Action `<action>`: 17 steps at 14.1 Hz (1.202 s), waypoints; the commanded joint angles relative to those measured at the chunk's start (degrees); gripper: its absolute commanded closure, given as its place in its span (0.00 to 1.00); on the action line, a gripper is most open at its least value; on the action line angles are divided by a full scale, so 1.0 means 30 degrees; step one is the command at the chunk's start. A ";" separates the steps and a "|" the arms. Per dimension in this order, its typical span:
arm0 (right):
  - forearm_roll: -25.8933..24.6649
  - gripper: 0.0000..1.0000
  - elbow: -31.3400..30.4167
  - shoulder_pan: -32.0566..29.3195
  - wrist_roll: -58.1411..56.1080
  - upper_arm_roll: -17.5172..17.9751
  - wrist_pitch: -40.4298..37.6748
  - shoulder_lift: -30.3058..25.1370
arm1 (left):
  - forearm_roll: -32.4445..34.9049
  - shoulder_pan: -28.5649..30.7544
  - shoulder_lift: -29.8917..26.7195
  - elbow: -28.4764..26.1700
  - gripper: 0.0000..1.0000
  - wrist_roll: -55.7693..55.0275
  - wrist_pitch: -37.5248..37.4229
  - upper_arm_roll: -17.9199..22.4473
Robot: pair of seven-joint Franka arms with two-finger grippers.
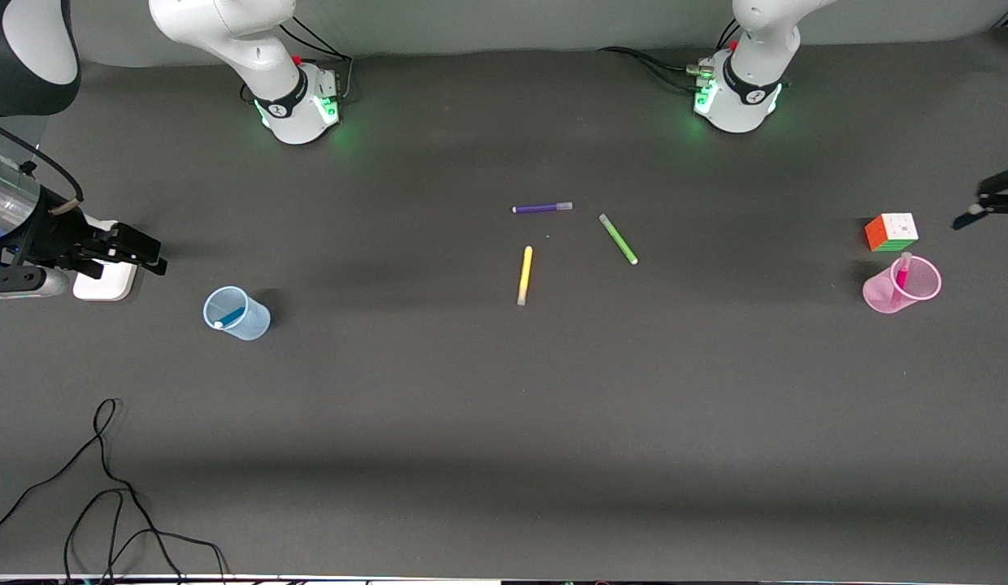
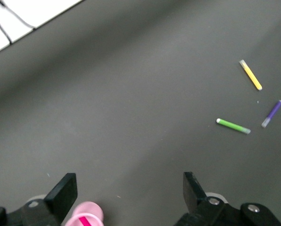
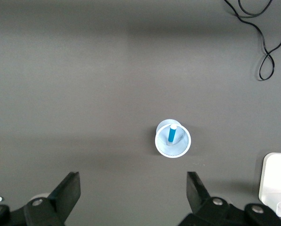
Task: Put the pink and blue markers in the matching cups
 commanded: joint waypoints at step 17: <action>-0.0172 0.00 0.0620 -0.0125 0.0366 0.0222 -0.0575 0.0216 | 0.6379 -0.2743 0.0465 -0.0177 0.00 -1.9048 -0.0085 -0.5092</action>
